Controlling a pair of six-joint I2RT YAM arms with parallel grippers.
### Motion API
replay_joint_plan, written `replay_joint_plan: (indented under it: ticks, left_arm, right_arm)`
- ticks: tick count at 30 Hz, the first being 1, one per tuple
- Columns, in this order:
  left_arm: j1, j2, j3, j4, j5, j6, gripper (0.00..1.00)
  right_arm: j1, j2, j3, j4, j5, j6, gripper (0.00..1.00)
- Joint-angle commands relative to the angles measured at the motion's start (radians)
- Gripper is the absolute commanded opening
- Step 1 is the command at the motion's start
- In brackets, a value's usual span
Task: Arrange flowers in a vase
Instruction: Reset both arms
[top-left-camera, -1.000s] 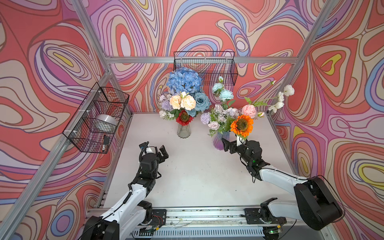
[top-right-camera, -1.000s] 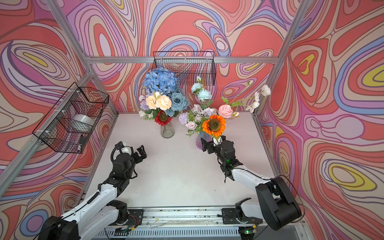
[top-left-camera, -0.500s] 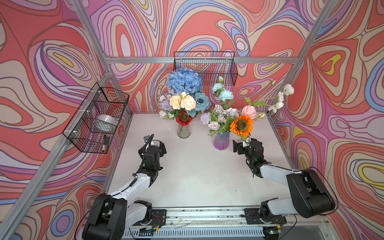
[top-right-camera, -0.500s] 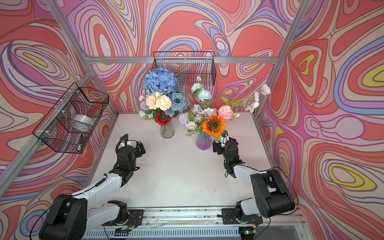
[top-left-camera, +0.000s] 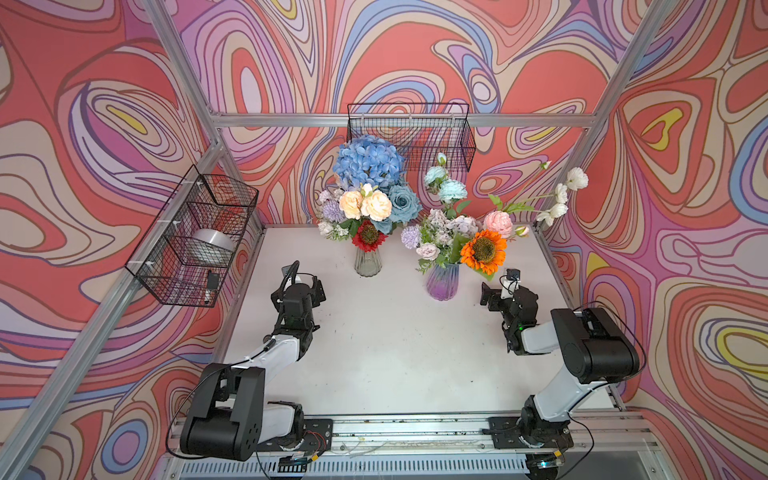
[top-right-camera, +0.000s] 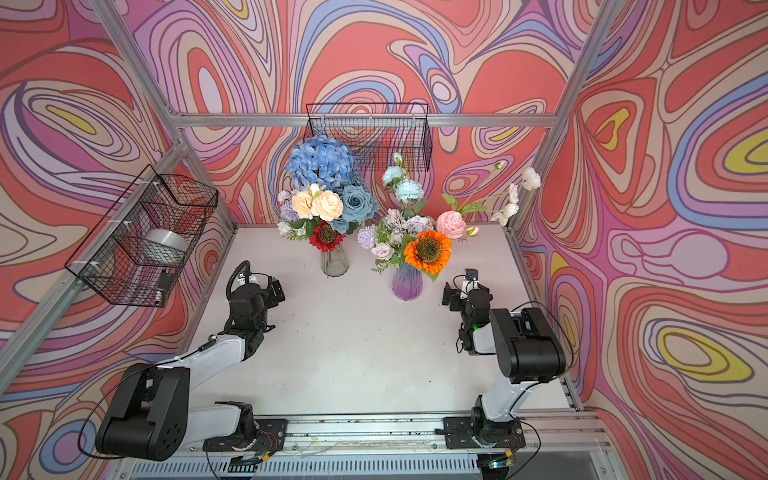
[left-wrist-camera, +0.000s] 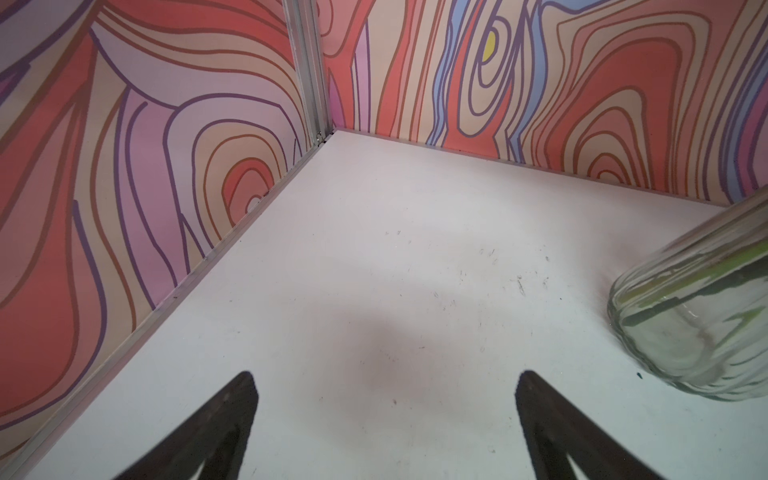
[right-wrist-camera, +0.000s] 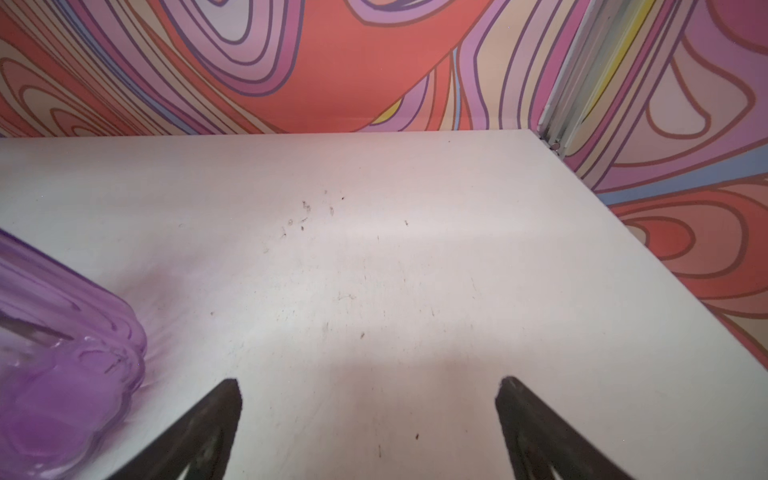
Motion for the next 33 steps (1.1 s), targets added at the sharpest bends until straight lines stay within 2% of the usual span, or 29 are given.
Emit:
replay_joint_plan:
  ticks: [1, 4, 6, 8, 10, 11, 16, 18, 21, 23, 26, 33]
  left_arm:
    - [0.003, -0.006, 0.100, -0.160, 0.027, 0.012, 1.00]
    - [-0.012, -0.001, 0.068, -0.195, -0.029, 0.041, 1.00]
    - [-0.017, 0.019, -0.032, -0.075, -0.080, 0.098, 1.00]
    - [-0.015, 0.013, -0.056, -0.006, -0.091, 0.132, 1.00]
    - [-0.007, 0.050, -0.138, 0.262, -0.051, 0.178, 1.00]
    - [0.015, 0.093, -0.179, 0.402, 0.016, 0.169, 1.00]
    - [0.027, 0.262, -0.186, 0.574, 0.190, 0.222, 1.00]
    - [0.032, 0.222, -0.171, 0.476, 0.199, 0.199, 1.00]
    - [0.038, 0.250, -0.151, 0.481, 0.216, 0.211, 1.00]
    - [0.040, 0.228, -0.135, 0.412, 0.214, 0.199, 1.00]
    - [0.041, 0.245, -0.138, 0.449, 0.211, 0.204, 1.00]
    - [0.041, 0.240, -0.128, 0.418, 0.206, 0.199, 1.00]
  right_arm:
    - [-0.002, 0.002, 0.074, -0.080, 0.024, 0.039, 0.98]
    - [-0.001, 0.002, 0.067, -0.065, 0.039, 0.040, 0.98]
    - [-0.001, 0.004, 0.068, -0.057, 0.040, 0.040, 0.98]
    - [-0.001, 0.005, 0.066, -0.049, 0.042, 0.039, 0.98]
    - [-0.001, 0.003, 0.064, -0.050, 0.041, 0.039, 0.98]
    - [-0.002, 0.003, 0.065, -0.053, 0.042, 0.038, 0.98]
    - [-0.001, 0.003, 0.064, -0.052, 0.042, 0.038, 0.98]
    - [-0.001, 0.003, 0.066, -0.052, 0.041, 0.038, 0.98]
    - [-0.001, 0.003, 0.066, -0.053, 0.042, 0.038, 0.98]
    - [-0.002, 0.003, 0.066, -0.054, 0.042, 0.038, 0.98]
    - [-0.002, 0.005, 0.071, -0.062, 0.044, 0.038, 0.99]
    - [0.000, 0.004, 0.064, -0.051, 0.044, 0.038, 0.98]
